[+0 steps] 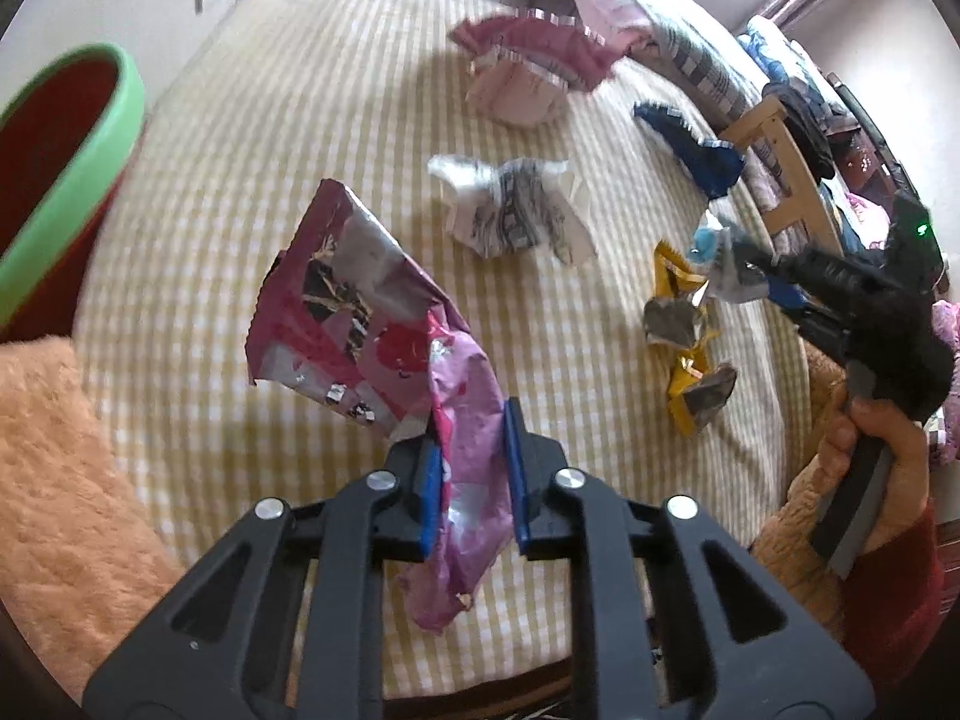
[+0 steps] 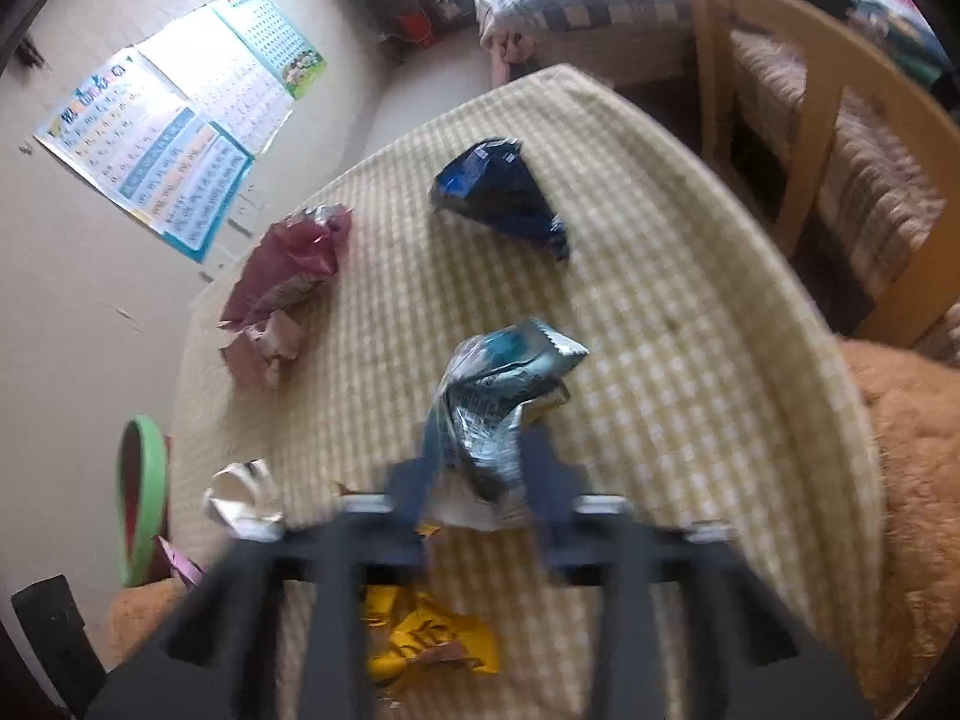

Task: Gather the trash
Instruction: 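Grasp the blue-and-white wrapper with the right tool while the left tool holds the pink wrapper, then carry the pink and blue-and-white wrappers over the bin with both tools, then open both tools to drop the wrappers into the bin, then move both open tools back over the remaining wrappers on the table, then grasp the white crumpled paper with the left tool while the right tool grasps a yellow candy wrapper, then carry the white paper and yellow wrapper over the bin with both tools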

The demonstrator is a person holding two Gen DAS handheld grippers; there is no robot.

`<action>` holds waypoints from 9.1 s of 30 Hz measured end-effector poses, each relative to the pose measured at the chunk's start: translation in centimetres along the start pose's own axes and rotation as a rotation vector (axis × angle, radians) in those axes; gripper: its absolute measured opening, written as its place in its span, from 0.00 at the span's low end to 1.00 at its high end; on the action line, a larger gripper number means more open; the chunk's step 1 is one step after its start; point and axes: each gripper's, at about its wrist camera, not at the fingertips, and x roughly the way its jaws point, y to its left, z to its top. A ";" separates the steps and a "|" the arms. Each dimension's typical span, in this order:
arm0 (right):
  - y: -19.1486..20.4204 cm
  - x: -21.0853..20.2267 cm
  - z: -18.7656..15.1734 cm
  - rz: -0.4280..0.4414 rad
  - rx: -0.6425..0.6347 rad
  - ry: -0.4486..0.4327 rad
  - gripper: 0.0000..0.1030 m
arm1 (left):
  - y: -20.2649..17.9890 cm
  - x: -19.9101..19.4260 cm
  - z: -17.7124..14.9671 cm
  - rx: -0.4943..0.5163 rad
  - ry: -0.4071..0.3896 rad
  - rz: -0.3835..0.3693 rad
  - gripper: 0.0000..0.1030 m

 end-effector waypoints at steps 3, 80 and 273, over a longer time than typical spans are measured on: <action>0.8 -0.9 -0.3 0.024 -0.029 -0.030 0.10 | -0.1 -1.6 0.5 0.012 -0.059 0.021 0.17; 29.5 -0.4 -7.0 0.345 -0.660 0.063 0.11 | 14.6 -13.3 3.0 -0.246 -0.374 0.286 0.17; 14.0 -6.3 -2.7 0.222 -0.363 -0.066 0.19 | 1.8 -10.6 5.0 0.006 -0.350 0.199 0.34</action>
